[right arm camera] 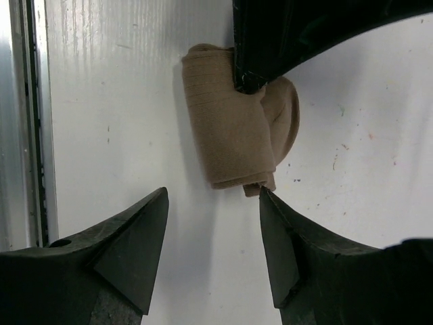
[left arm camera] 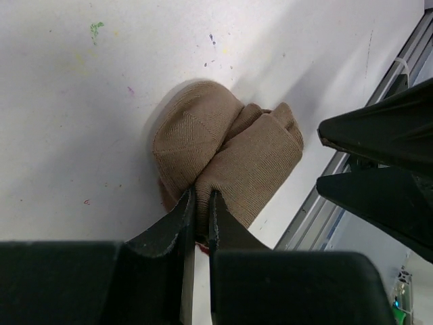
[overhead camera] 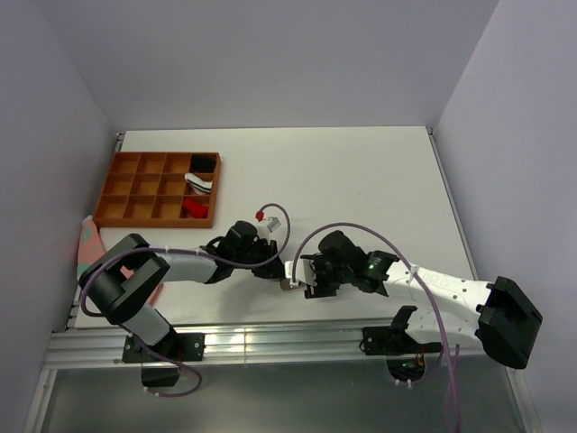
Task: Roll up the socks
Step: Roll the sock at the center of the board.
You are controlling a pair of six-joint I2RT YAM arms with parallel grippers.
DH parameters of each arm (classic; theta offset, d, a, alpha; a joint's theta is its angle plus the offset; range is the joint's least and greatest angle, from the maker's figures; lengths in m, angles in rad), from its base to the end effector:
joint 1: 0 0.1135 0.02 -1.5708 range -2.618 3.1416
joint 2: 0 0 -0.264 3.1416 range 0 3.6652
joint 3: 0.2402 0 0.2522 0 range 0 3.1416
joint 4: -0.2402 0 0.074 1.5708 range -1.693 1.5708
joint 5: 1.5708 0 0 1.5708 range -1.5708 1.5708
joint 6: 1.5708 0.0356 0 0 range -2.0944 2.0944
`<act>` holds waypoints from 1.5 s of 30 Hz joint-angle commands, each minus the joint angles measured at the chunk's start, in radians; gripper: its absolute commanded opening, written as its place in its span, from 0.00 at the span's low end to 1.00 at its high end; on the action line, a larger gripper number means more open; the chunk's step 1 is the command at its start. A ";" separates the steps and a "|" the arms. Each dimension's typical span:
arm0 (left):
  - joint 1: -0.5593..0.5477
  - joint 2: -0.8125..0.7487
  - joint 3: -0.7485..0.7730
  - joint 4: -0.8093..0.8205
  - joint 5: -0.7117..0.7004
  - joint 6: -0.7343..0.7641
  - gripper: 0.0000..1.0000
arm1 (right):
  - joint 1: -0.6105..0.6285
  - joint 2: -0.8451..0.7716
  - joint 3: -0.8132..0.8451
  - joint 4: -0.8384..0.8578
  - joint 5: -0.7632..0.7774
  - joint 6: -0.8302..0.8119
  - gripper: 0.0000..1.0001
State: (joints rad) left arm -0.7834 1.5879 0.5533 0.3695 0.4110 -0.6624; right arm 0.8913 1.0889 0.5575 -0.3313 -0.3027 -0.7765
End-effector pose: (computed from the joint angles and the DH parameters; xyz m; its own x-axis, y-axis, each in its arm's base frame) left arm 0.1920 -0.2113 0.1317 -0.8796 0.0804 -0.4688 0.4168 0.6051 -0.6783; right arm 0.1234 0.1696 0.1930 0.2652 -0.7362 -0.6227 -0.9511 -0.0938 -0.2943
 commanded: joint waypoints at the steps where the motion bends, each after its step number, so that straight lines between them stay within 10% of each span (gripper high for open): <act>1: 0.022 0.038 0.017 -0.129 0.021 0.072 0.00 | 0.040 -0.004 0.001 0.092 0.059 -0.026 0.64; 45: 0.092 0.208 0.183 -0.107 -0.030 -0.130 0.01 | 0.144 0.431 0.177 0.057 0.211 0.088 0.44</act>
State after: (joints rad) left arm -0.6884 1.7573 0.7143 0.2623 0.5472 -0.7559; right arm 1.0298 1.4696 0.7082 -0.2363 -0.0296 -0.7380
